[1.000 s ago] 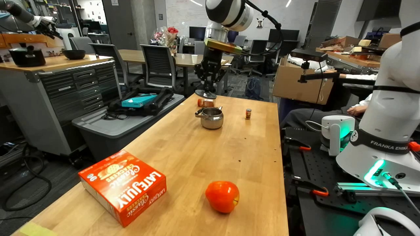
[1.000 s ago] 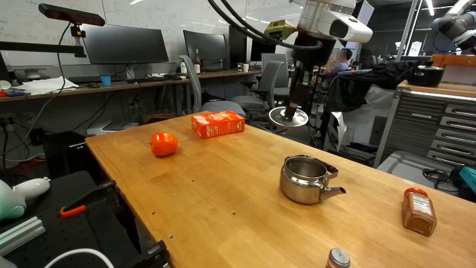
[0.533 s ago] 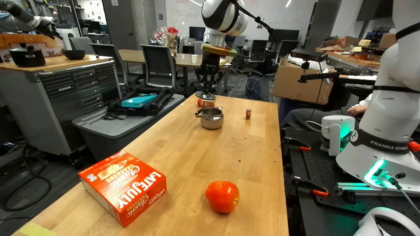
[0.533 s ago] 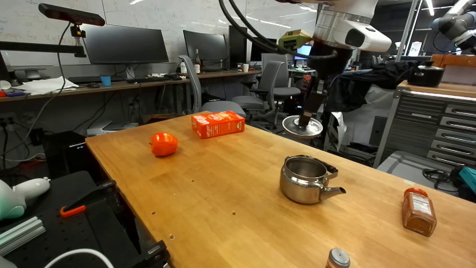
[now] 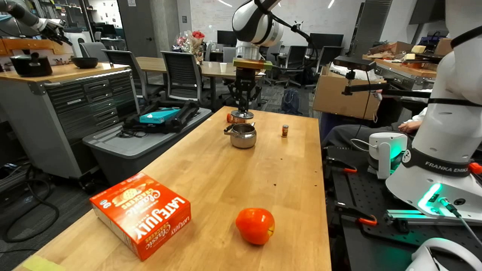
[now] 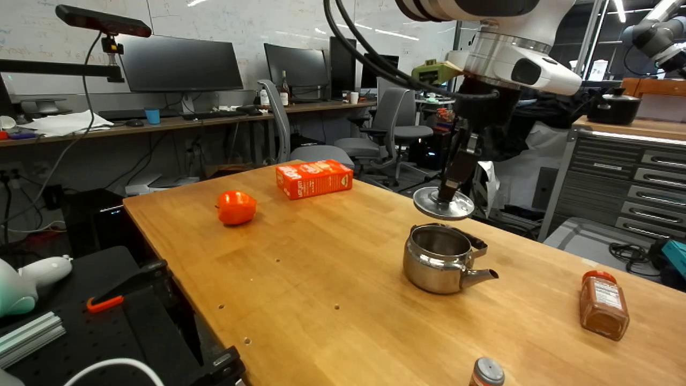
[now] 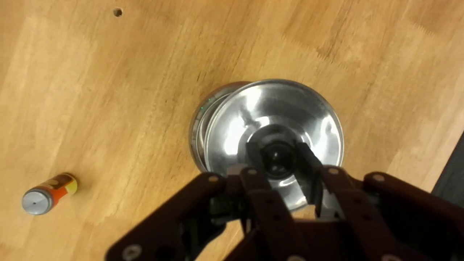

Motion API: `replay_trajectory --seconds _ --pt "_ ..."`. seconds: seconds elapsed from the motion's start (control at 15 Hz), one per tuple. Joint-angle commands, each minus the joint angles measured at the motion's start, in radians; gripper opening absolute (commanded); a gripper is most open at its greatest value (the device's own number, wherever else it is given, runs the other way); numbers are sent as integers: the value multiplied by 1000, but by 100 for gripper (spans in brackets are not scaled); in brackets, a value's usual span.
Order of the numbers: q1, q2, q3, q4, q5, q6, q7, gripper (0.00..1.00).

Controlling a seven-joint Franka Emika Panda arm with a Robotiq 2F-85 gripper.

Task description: Put the lid on the kettle

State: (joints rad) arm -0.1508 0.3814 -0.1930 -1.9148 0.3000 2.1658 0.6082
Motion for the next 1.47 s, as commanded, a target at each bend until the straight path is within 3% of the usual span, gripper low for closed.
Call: replay_trajectory --seconds 0.0,1.4 --pt "-13 30 0 36 10 -15 -11 7" --pt "3 129 -4 71 -35 46 -13 7"
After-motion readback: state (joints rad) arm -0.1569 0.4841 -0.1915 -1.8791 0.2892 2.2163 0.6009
